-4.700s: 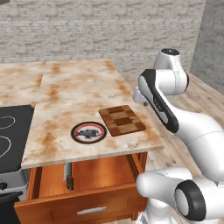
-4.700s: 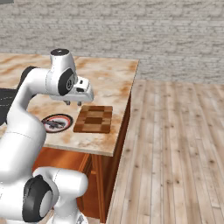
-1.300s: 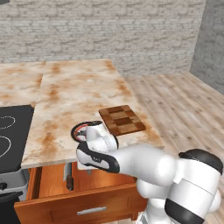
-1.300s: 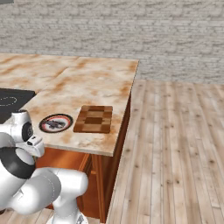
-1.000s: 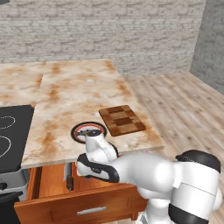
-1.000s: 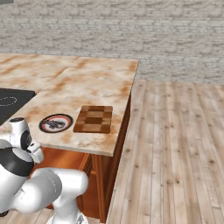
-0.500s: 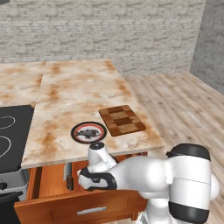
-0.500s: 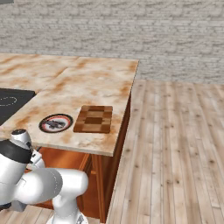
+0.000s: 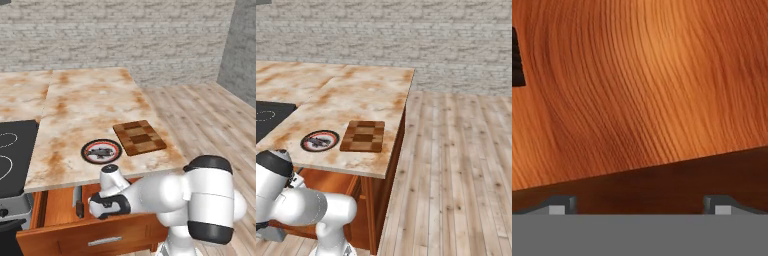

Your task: Pick up the knife from the drawer and place it on the cutting board. Then place the meat from the plate to the cutting board.

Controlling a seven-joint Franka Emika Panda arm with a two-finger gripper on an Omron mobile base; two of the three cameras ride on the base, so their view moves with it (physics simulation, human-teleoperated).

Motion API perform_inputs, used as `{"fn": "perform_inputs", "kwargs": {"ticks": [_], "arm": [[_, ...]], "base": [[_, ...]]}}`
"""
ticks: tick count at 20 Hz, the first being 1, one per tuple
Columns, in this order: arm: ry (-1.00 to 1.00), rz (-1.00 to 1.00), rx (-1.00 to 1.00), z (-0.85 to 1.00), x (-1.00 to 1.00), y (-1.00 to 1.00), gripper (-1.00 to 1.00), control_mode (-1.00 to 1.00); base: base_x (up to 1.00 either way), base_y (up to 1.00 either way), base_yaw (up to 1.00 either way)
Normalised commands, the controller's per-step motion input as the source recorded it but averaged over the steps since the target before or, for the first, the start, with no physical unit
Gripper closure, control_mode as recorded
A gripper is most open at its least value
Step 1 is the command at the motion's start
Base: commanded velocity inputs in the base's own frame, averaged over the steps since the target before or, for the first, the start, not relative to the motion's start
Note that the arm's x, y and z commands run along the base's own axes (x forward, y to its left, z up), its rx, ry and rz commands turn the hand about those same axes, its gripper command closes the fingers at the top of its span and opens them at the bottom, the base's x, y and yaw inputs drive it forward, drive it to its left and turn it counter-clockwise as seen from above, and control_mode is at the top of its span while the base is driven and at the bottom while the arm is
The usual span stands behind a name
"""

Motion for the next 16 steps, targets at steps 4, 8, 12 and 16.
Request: {"fn": "perform_inputs", "kwargs": {"ticks": [4, 8, 12, 16], "arm": [[0.13, 0.04, -0.02, 0.0, -0.46, 0.25, -1.0, -1.0], [0.14, 0.05, -0.03, 0.0, -0.65, 0.29, -1.0, -1.0], [0.19, 0.03, -0.01, -0.03, -0.68, 0.24, -1.0, -1.0], [0.25, 0.04, 0.0, -0.2, -0.62, 0.22, -1.0, -1.0]], "base": [[0.0, 0.0, 0.0], [0.0, 0.0, 0.0], [0.0, 0.0, 0.0], [0.0, 0.0, 0.0]]}}
